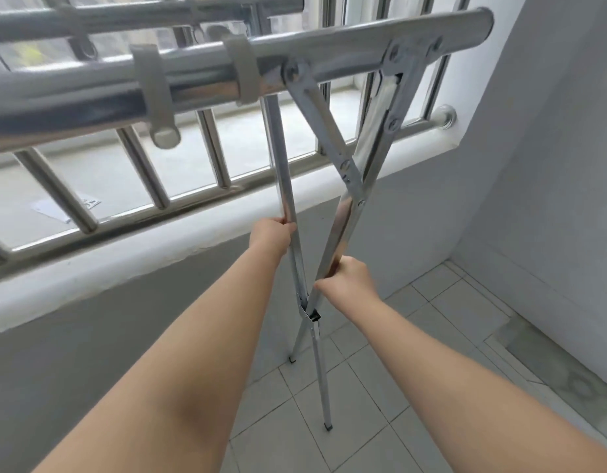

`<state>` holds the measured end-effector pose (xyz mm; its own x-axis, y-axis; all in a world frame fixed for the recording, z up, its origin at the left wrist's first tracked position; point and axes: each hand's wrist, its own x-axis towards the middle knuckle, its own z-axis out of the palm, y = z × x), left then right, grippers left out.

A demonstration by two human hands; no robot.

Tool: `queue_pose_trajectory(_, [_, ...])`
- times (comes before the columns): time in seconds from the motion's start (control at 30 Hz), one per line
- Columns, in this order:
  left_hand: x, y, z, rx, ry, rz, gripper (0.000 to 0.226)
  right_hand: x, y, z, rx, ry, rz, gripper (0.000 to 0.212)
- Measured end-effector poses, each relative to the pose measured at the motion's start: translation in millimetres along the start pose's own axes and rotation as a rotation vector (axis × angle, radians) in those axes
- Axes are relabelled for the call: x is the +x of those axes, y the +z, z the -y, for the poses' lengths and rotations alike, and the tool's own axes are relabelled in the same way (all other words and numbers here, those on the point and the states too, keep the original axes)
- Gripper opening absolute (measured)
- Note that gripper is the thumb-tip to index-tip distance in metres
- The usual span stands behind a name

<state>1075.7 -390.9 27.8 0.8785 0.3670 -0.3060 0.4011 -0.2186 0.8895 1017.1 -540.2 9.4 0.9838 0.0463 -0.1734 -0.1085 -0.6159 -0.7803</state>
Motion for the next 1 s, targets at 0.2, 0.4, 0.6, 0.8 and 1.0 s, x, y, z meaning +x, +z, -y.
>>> queue_pose_trajectory(0.2, [2.4,4.3,3.7,0.006,0.03,0.009,0.022,6.4,5.4,-5.4,0.045,0.055,-0.004,0.014])
queue_pose_trajectory(0.4, [-15.1,-6.9,0.4,0.094,0.009,0.037,0.013,2.0,4.0,-6.3,-0.007,0.049,0.015,0.009])
queue_pose_trajectory(0.6, [-36.4,-24.8,6.9,0.164,0.003,0.029,0.02,-6.4,-3.4,-7.3,-0.132,0.059,0.105,0.015])
queue_pose_trajectory(0.8, [-72.7,-48.8,16.8,0.215,-0.019,0.004,0.035,-20.5,-5.5,5.9,-0.122,0.176,0.186,0.027])
queue_pose_trajectory(1.0, [-111.3,-72.9,41.6,0.302,-0.025,0.037,0.028,-43.5,6.2,20.2,-0.297,0.233,0.37,0.028])
